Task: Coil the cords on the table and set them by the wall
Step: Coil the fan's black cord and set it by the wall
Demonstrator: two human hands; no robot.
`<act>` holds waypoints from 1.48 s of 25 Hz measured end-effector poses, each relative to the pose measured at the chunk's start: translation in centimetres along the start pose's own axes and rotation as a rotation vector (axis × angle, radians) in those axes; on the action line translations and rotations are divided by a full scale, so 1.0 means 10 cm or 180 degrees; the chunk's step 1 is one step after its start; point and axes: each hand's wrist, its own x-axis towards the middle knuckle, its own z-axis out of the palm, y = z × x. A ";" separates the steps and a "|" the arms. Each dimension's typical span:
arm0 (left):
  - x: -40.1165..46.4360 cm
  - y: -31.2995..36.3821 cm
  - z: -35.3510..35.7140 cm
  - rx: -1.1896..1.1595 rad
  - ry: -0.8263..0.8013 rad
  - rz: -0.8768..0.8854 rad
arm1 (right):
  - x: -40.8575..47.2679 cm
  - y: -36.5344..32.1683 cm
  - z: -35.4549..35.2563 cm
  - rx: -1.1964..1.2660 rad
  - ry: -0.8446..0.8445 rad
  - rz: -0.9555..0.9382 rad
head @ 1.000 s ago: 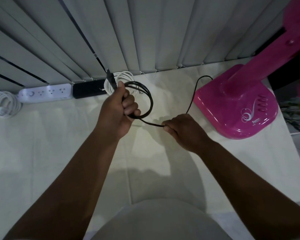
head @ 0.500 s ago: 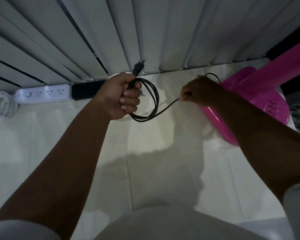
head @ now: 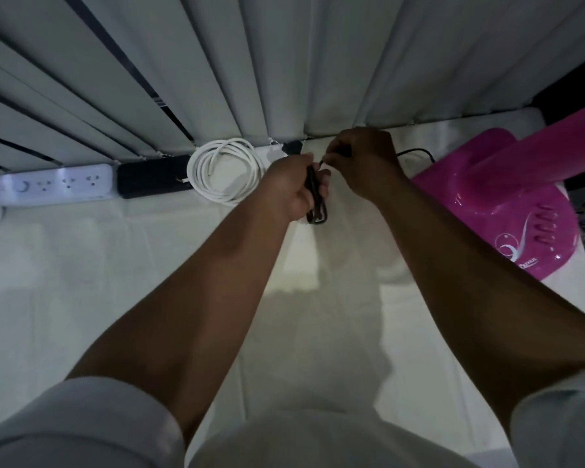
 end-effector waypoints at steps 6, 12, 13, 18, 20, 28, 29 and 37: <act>0.20 -0.06 0.25 -0.0752 0.0089 0.0103 | -0.08 0.09 -0.03 0.0621 0.0094 0.0092; 0.37 -0.06 0.43 -0.0657 0.0410 0.0119 | -0.40 0.31 0.03 -0.0077 0.0362 -0.0457; 0.37 -0.06 0.45 -0.0688 0.0411 0.0132 | -0.40 0.35 0.01 -0.0185 0.0344 -0.0429; 0.38 0.02 0.55 -0.1768 0.0089 0.0291 | -0.27 0.44 -0.05 -0.0938 -0.0130 -0.0389; 0.40 0.09 0.58 -0.1989 0.0116 0.0338 | -0.18 0.45 -0.03 -0.0725 -0.0245 -0.0335; 0.40 0.13 0.66 -0.1815 -0.0001 0.0181 | 0.04 0.43 0.22 -0.0904 0.0303 -0.0046; 0.37 0.12 0.65 -0.1760 -0.0032 0.0174 | 0.11 0.44 0.24 -0.0958 0.0264 0.0014; 0.34 0.05 0.02 0.1417 0.0727 0.1959 | 0.54 0.52 0.19 -0.1186 0.0094 -0.0355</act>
